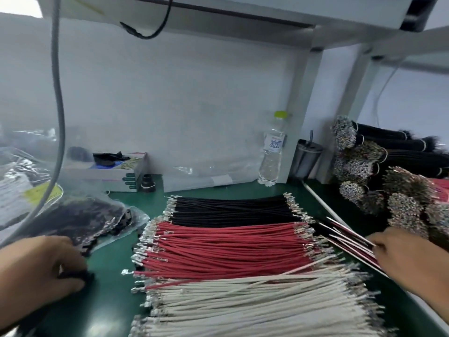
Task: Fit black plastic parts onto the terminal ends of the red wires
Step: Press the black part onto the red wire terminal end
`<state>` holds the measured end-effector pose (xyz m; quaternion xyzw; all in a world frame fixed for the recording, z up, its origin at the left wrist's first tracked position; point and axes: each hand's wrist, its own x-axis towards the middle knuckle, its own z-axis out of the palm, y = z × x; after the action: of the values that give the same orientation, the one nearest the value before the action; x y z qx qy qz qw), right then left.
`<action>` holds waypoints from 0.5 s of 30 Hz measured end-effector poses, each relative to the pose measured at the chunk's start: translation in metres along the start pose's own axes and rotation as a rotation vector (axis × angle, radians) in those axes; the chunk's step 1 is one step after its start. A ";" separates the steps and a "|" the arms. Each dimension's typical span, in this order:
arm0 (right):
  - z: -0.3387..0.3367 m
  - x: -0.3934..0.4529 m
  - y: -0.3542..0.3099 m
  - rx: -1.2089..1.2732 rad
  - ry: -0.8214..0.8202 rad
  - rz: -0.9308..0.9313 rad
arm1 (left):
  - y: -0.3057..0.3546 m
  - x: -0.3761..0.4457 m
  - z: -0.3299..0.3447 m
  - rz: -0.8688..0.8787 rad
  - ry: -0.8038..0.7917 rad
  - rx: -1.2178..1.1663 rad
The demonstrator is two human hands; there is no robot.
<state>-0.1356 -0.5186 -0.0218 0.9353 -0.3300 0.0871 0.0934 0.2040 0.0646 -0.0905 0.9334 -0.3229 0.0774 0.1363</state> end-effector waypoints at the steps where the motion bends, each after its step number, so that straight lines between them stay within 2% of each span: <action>1: -0.002 -0.001 -0.002 0.018 -0.019 0.035 | 0.006 0.002 -0.005 -0.010 0.021 -0.066; 2: -0.005 -0.001 -0.004 0.049 0.022 0.050 | 0.021 0.006 -0.012 -0.004 0.080 -0.137; 4: -0.018 0.000 -0.018 0.139 0.213 0.033 | 0.040 0.008 -0.027 0.002 0.172 -0.208; 5: -0.032 0.001 -0.037 0.190 0.296 -0.022 | 0.050 0.008 -0.033 0.005 0.228 -0.212; 7: -0.061 0.008 -0.088 0.355 0.335 -0.212 | 0.069 0.004 -0.042 0.036 0.352 -0.266; 9: -0.080 0.021 -0.148 0.515 0.246 -0.394 | 0.096 0.001 -0.047 0.026 0.433 -0.304; 11: -0.082 0.038 -0.205 0.561 0.125 -0.496 | 0.121 -0.003 -0.050 0.021 0.474 -0.365; 15: -0.059 0.060 -0.279 0.523 -0.051 -0.523 | 0.148 -0.009 -0.041 -0.008 0.545 -0.562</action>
<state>0.0811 -0.3279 0.0164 0.9822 -0.0489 0.1182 -0.1378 0.1023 -0.0299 -0.0236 0.8062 -0.2798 0.2302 0.4677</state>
